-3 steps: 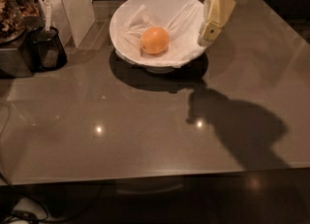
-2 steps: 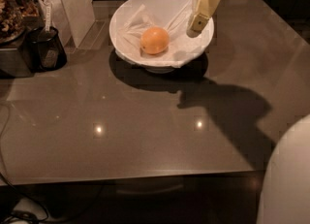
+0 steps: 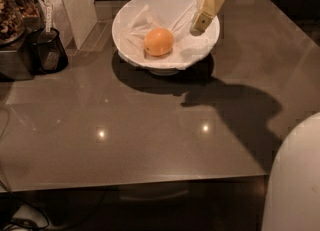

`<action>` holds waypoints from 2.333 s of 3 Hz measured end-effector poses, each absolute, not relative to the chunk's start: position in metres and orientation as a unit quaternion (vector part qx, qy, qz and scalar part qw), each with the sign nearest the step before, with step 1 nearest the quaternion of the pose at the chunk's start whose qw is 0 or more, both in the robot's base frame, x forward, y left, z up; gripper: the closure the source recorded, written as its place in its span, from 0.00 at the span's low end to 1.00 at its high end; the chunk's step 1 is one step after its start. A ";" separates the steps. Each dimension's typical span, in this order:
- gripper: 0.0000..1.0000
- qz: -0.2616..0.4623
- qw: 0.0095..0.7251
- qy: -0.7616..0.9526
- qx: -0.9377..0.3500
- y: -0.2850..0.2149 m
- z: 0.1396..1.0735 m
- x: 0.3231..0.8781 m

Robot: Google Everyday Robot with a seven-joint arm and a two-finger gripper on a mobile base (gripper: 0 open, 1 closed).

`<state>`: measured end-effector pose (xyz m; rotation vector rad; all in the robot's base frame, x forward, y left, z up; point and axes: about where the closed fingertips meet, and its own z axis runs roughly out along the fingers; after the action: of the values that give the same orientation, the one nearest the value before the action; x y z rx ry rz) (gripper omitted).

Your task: Pick orange from white bowl

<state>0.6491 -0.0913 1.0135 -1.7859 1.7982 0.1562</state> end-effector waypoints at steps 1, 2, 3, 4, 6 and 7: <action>0.00 0.086 0.301 0.672 -0.671 -0.077 0.996 0.672; 0.00 0.110 0.301 0.666 -0.673 -0.037 0.957 0.724; 0.00 0.109 0.306 0.666 -0.672 -0.035 0.956 0.729; 0.00 0.122 0.295 0.679 -0.661 -0.039 0.943 0.728; 0.00 0.143 0.278 0.685 -0.658 -0.032 0.919 0.726; 0.13 0.143 0.278 0.685 -0.658 -0.032 0.919 0.726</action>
Offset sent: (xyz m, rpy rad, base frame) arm 0.0964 0.0566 -0.0403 0.0948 0.0827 0.0902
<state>0.7264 -0.0316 0.9189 -1.7663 1.8387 0.3845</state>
